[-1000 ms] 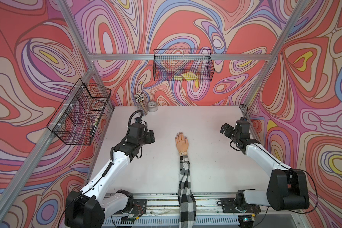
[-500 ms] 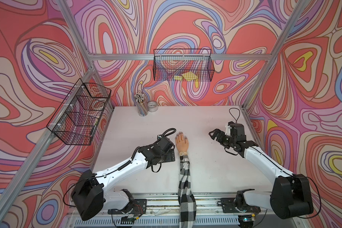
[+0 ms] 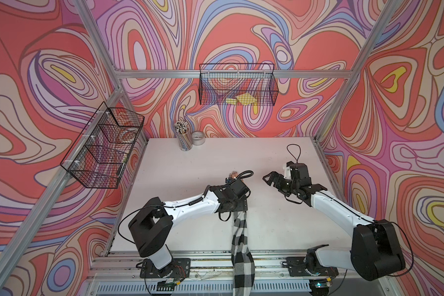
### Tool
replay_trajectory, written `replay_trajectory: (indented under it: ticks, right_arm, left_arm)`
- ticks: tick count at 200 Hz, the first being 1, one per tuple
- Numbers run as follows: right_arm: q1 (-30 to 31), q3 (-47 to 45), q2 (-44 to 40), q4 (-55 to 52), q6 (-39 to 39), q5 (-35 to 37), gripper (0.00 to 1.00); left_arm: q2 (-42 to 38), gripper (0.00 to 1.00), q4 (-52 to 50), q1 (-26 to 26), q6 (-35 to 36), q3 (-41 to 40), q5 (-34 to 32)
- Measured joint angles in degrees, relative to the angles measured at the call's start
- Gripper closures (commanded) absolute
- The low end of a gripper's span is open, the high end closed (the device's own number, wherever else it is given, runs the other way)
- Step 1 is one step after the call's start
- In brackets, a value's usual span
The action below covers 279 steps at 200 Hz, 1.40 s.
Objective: Take off the watch
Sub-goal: Adjust the hand at the center of the board.
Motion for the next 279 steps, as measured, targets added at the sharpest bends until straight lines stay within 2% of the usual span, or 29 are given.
replay_trajectory:
  ticks: [43,110,136,160,184,223,279]
  right_arm:
    - [0.00,0.00,0.90,0.63,0.66,-0.02,0.04]
    - [0.00,-0.83,0.90,1.86,0.85,0.00,0.04]
    - [0.00,-1.07,0.90,2.10,1.03,0.00,0.04]
    - [0.00,-1.22,0.90,2.43,1.33,-0.15,0.04]
    - [0.00,-1.92,0.96,3.15,1.81,-1.03,0.04]
    - [0.00,-3.91,1.66,6.56,2.54,-4.85,0.04]
    - [0.00,-5.57,3.76,12.37,3.87,-11.08,0.04]
  left_arm:
    - [7.08,0.10,-0.92,-1.22,0.02,5.66,-0.09]
    - [10.67,0.10,-2.89,-1.25,0.02,6.43,-1.75]
    - [12.00,0.13,-2.91,-1.27,0.07,6.45,-1.86]
    - [13.05,0.28,-2.84,-1.25,0.07,6.45,-1.92]
    - [13.44,0.52,-1.99,-1.27,0.09,6.45,-1.64]
    - [12.52,1.00,0.07,-0.90,-0.04,6.54,-0.26]
    - [10.78,1.00,1.81,-0.42,1.11,4.72,1.07]
